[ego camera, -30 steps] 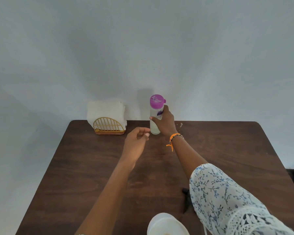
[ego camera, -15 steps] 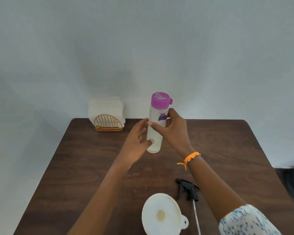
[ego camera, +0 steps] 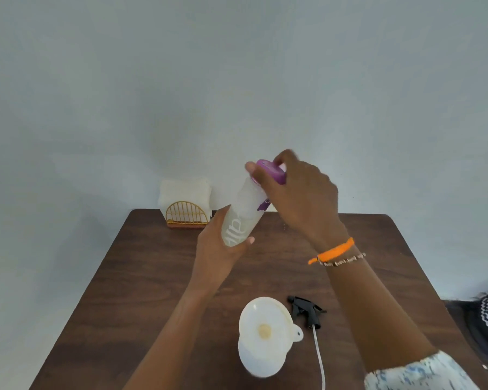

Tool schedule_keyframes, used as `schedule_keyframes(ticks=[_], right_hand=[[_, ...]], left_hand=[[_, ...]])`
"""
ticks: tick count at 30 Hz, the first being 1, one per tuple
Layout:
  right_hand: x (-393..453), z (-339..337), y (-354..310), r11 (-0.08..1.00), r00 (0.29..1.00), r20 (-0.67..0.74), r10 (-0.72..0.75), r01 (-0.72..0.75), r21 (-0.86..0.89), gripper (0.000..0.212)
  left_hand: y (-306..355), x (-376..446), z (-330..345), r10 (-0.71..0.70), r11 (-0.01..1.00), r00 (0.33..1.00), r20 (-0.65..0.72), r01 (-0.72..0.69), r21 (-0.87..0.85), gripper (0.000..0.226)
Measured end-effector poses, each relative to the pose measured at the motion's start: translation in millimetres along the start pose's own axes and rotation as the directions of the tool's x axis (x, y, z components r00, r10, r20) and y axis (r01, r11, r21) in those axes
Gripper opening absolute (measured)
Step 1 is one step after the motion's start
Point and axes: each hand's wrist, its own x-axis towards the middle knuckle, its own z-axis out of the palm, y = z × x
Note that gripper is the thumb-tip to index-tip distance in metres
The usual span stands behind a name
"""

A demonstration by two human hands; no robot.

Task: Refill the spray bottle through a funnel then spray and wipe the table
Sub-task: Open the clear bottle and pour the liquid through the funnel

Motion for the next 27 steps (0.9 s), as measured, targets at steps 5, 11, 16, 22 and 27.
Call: schedule_keyframes(ticks=[5,11,16,22,27], right_hand=[[8.7,8.2,-16.8,0.986,0.989,-0.036,-0.142,0.139,-0.089,0.054],[13.4,8.3,-26.7,0.966,0.965,-0.081,-0.251,0.254,0.038,0.049],[24.9,-7.0,-38.2,0.946,0.941,-0.102,-0.323,0.325,0.005,0.049],[43.5,-32.4,-55.3,0.940,0.948,-0.136,-0.288,0.307,0.152,0.047],[52.9,-51.7,-71.2,0.910,0.989,-0.124,-0.085,0.128,0.393,0.050]], left_hand=[[2.1,-9.5,-16.4,-0.036,0.999,0.998,0.050,0.036,0.000,0.052],[3.8,-10.8,-21.3,-0.084,0.992,0.992,0.099,0.092,-0.083,0.048],[18.2,-5.3,-18.0,-0.053,0.985,0.994,0.093,0.067,-0.159,0.042],[45.8,12.6,-18.9,0.003,0.984,0.999,0.038,0.004,-0.178,0.046],[74.1,25.5,-15.9,0.077,0.979,0.993,-0.094,-0.093,-0.184,0.043]])
